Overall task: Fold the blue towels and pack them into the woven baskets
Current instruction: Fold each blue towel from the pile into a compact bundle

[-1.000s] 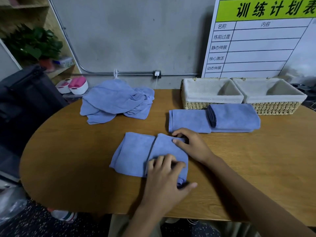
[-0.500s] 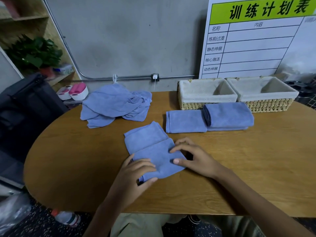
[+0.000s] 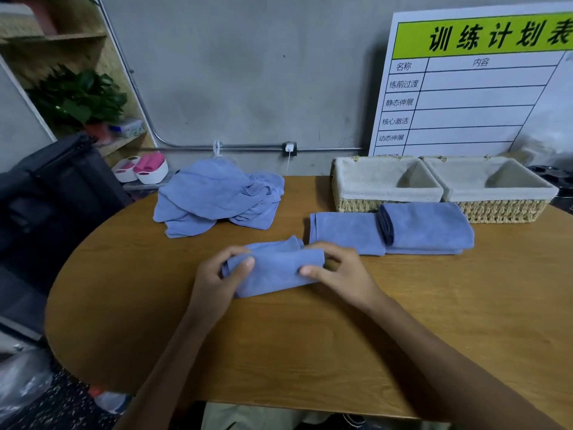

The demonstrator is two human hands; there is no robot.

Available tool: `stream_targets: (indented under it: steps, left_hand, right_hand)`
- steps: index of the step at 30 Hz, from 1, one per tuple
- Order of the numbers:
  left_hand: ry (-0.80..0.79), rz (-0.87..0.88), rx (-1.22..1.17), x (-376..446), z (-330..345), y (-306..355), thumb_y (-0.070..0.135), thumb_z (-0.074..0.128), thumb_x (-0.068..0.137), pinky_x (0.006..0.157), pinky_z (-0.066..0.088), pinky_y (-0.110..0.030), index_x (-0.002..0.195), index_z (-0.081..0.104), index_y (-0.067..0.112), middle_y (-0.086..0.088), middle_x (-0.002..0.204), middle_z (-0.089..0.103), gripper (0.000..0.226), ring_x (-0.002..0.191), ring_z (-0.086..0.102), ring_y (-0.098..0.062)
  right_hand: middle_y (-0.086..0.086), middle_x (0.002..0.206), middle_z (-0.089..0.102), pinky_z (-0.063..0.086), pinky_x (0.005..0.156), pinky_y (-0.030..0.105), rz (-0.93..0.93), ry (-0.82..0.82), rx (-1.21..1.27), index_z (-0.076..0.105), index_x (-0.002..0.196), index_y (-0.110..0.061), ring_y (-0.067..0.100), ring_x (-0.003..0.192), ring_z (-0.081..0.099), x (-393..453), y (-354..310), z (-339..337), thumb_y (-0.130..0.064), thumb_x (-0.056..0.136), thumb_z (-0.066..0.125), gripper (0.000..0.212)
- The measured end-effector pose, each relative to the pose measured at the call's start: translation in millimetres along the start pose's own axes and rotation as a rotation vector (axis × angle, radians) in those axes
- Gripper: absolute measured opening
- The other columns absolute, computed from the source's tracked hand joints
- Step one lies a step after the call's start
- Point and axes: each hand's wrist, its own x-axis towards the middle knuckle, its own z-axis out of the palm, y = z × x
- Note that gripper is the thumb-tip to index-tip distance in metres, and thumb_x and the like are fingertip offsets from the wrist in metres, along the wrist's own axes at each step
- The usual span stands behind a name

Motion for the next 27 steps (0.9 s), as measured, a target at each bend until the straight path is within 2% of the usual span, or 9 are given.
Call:
stream_targets:
  steps: [3,5,9,12,14,18,21,24,27]
  left_hand:
    - [0.114,-0.175,-0.134,37.8,1.2,-19.1,0.027,0.069,0.093,0.087,0.048,-0.017,0.097,0.072,0.023,0.012,0.101,0.073,0.007,0.102,0.064,-0.001]
    - [0.155,-0.317,-0.217,60.5,5.1,-35.6,0.028,0.068,0.095,0.096,0.049,-0.026,0.102,0.073,0.025,0.012,0.11,0.073,0.01,0.111,0.064,-0.004]
    - [0.171,-0.479,-0.176,77.5,16.8,-57.9,0.037,0.06,0.099,0.095,0.048,-0.025,0.109,0.066,0.026,0.015,0.108,0.066,0.016,0.103,0.06,0.0]
    - [0.284,-0.436,-0.086,71.2,22.1,-67.4,0.034,0.063,0.097,0.085,0.048,-0.021,0.113,0.065,0.026,0.013,0.101,0.068,0.018,0.096,0.062,-0.001]
    - [0.312,-0.385,-0.021,63.3,23.0,-72.1,0.029,0.066,0.095,0.087,0.049,-0.021,0.115,0.065,0.026,0.011,0.104,0.07,0.02,0.1,0.064,-0.001]
    - [0.411,-0.171,0.162,46.8,21.1,-67.8,0.017,0.062,0.095,0.097,0.049,-0.024,0.118,0.067,0.022,0.008,0.122,0.066,0.024,0.112,0.06,0.0]
    - [0.258,0.032,0.418,35.0,28.5,-66.9,0.028,0.05,0.096,0.109,0.038,-0.03,0.129,0.065,0.019,0.004,0.141,0.056,0.037,0.132,0.048,-0.01]
    - [-0.026,-0.087,0.705,26.2,41.8,-73.9,0.055,0.024,0.095,0.118,0.028,-0.046,0.144,0.05,0.032,0.003,0.161,0.032,0.059,0.148,0.027,-0.02]
    - [-0.002,-0.197,0.813,22.2,40.0,-81.1,0.058,0.021,0.099,0.117,0.03,-0.049,0.149,0.042,0.035,-0.003,0.163,0.029,0.059,0.147,0.03,-0.024]
  right_hand:
    - [0.013,0.074,0.06,0.043,0.063,0.031,0.074,0.092,0.086,0.072,0.089,-0.016,0.011,0.07,0.055,32.9,-4.1,9.7,-0.042,0.088,0.071,0.025]
    - [0.009,0.068,0.052,0.04,0.06,0.03,0.15,0.154,0.064,0.069,0.083,-0.015,0.01,0.065,0.049,54.2,1.6,17.5,-0.042,0.093,0.066,0.029]
    - [0.009,0.086,0.066,0.051,0.078,0.044,0.347,0.203,-0.178,0.062,0.102,-0.014,0.021,0.087,0.064,83.5,31.8,32.6,-0.059,0.094,0.053,0.046]
    - [0.001,0.084,0.06,0.043,0.073,0.037,0.368,0.192,-0.327,0.052,0.125,-0.013,0.022,0.086,0.057,85.9,36.5,36.7,-0.044,0.101,0.05,0.04]
    - [0.007,0.084,0.061,0.045,0.073,0.04,0.326,0.182,-0.409,0.049,0.127,-0.009,0.027,0.086,0.059,84.5,36.2,39.1,-0.037,0.102,0.051,0.038]
    - [0.014,0.114,0.054,0.049,0.074,0.042,0.233,0.155,-0.528,0.048,0.125,-0.007,0.034,0.094,0.058,78.9,31.9,44.1,-0.031,0.101,0.052,0.034]
    - [0.015,0.125,0.044,0.05,0.074,0.043,0.039,0.188,-0.791,0.053,0.118,-0.007,0.036,0.097,0.053,68.3,31.2,50.8,-0.027,0.097,0.054,0.029]
    - [0.016,0.135,0.047,0.05,0.087,0.047,-0.024,0.108,-0.85,0.056,0.126,-0.009,0.035,0.111,0.052,50.3,40.3,64.2,-0.031,0.101,0.041,0.037]
    - [0.016,0.148,0.042,0.045,0.104,0.045,0.032,0.063,-0.767,0.053,0.138,-0.011,0.034,0.126,0.049,36.2,46.8,70.1,-0.039,0.103,0.024,0.053]
